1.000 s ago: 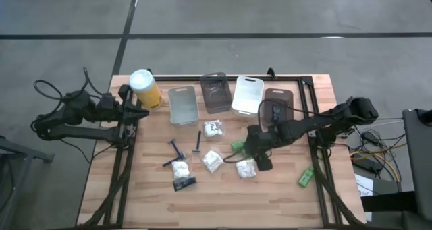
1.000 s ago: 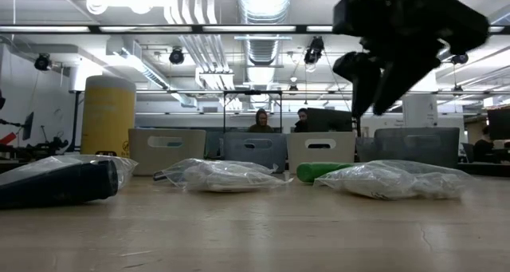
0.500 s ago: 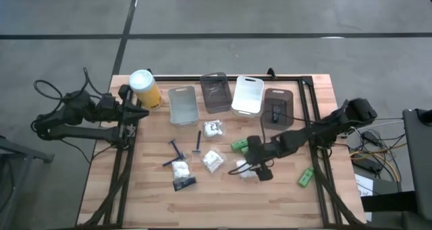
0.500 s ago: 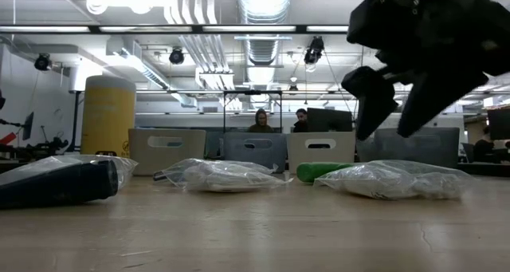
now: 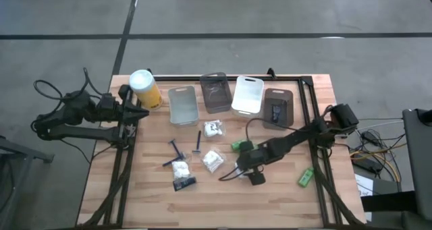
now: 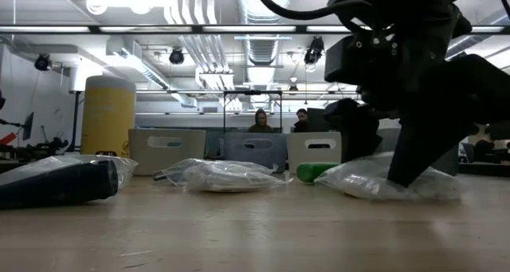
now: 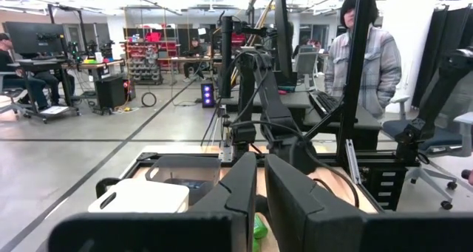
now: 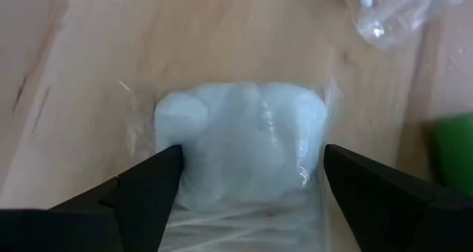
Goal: Pick & Place Travel size toiletries
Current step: Put the white cotton pack into the white bin
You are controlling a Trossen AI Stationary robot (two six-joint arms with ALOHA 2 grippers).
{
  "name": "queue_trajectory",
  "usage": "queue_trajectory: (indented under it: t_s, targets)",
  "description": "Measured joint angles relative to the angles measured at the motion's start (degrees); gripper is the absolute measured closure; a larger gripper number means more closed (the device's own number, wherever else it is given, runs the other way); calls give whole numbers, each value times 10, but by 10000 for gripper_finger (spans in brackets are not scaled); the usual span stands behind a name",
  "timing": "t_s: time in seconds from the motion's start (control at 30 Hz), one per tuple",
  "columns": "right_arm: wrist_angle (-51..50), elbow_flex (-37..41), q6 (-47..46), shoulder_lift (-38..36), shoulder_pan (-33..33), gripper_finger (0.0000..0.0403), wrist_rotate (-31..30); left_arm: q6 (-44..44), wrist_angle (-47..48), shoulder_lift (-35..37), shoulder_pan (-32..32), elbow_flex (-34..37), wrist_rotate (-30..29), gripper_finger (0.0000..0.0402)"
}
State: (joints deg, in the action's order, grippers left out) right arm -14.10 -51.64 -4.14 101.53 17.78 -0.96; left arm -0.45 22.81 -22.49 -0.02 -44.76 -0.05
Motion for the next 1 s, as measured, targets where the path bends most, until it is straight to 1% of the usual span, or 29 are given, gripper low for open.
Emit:
queue_trajectory:
  t_s: [0.13,0.27,0.6,1.0]
  targets:
    - [-1,-9,0,9,0,83,12,0,0,0,0,0,0,367]
    - [-3,-8,0,5,0,107,14,0,0,0,0,0,0,367]
    - [-12,-7,-16,4,0,183,19,0,0,0,0,0,0,367]
    - [-28,-3,-12,-36,0,281,14,0,0,0,0,0,0,367]
